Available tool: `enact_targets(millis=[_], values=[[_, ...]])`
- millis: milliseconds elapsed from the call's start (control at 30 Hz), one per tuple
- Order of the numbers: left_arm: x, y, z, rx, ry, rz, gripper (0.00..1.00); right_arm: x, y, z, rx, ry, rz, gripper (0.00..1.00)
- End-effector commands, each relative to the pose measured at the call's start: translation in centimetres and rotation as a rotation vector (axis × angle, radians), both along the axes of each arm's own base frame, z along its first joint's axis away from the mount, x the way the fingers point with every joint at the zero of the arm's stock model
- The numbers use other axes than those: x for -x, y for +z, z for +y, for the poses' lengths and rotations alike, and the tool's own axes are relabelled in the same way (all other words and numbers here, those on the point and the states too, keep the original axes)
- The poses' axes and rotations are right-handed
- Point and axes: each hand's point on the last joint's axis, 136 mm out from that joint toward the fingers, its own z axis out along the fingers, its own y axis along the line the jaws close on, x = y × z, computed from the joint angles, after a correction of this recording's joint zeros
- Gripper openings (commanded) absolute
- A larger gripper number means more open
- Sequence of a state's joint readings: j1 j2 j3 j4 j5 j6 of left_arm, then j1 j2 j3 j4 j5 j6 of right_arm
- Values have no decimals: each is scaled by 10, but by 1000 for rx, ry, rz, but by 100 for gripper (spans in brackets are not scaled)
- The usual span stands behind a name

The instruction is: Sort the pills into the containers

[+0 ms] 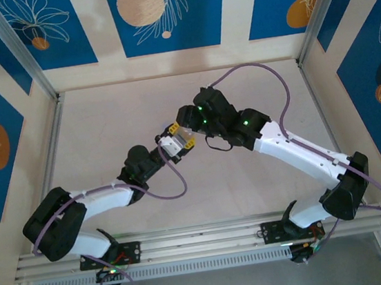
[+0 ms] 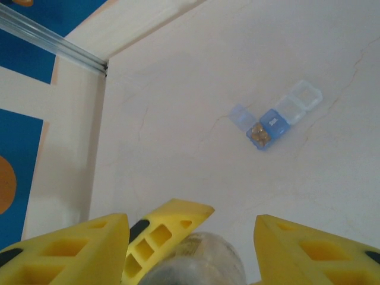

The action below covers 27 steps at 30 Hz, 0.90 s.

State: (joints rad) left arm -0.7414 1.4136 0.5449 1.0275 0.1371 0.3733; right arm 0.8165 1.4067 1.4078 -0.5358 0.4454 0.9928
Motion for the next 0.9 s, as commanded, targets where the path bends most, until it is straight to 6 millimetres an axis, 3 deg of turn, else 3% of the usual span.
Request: enact_targets(millis=[0, 133, 233, 433, 533, 700, 867], values=[[11, 19, -3, 74, -53, -59, 0, -14, 0, -22, 56, -72, -13, 59], [16, 21, -5, 90, -81, -65, 0, -19, -7, -29, 72, -82, 3, 61], [16, 19, -5, 85, -82, -59, 0, -21, -1, -30, 54, -71, -10, 61], [19, 15, -5, 88, -98, -39, 0, -20, 45, -32, 12, 69, -187, 59], [25, 15, -8, 97, -144, -24, 0, -10, 71, -30, 17, 253, -347, 59], [38, 23, -10, 125, -245, 5, 0, 26, 100, -28, 75, 598, -673, 55], [67, 30, -14, 132, -446, 34, 0, 84, 83, -17, 198, 1017, -989, 55]])
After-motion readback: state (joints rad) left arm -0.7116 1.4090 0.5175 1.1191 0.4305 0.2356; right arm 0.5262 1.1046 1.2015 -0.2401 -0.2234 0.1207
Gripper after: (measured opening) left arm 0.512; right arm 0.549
